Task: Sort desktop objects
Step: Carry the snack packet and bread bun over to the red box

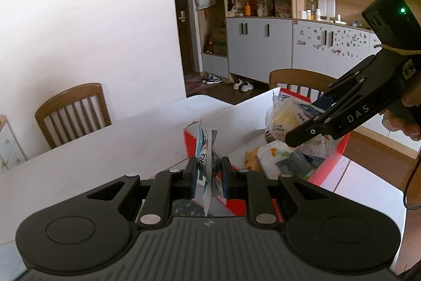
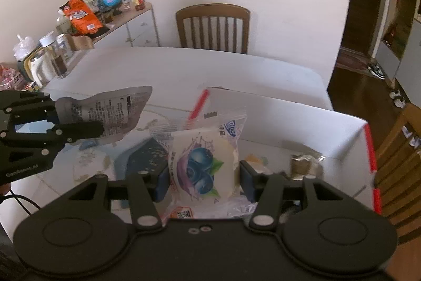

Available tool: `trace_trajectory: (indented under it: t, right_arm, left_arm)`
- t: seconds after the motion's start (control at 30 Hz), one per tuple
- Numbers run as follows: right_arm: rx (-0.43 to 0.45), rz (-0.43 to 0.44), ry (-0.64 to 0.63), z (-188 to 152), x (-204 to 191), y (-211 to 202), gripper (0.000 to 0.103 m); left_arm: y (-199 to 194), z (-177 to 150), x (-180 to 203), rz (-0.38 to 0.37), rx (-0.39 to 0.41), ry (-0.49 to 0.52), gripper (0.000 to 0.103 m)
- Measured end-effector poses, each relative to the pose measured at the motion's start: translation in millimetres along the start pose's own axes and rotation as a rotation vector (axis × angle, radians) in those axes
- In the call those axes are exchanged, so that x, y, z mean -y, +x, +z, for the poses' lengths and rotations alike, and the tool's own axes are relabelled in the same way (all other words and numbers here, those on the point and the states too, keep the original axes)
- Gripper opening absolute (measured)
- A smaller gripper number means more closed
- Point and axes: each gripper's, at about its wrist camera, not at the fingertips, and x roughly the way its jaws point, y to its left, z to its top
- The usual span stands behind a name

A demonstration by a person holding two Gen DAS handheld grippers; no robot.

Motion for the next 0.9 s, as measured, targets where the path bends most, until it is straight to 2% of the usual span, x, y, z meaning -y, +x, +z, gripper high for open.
trace_trajectory:
  t: [0.57,0.9]
  right_arm:
    - [-0.002,-0.073,0.058,-18.3,66.7,-14.7,0.053]
    - [-0.053,-0.102,0.068,-25.7,91.2,-0.6,0.053]
  left_arm:
    - [58.7,32.3,39.1,-0.046,-0.007,0.091,0.017]
    - [108.5,37.1,55.5,-0.01,-0.102,0.179,0.017]
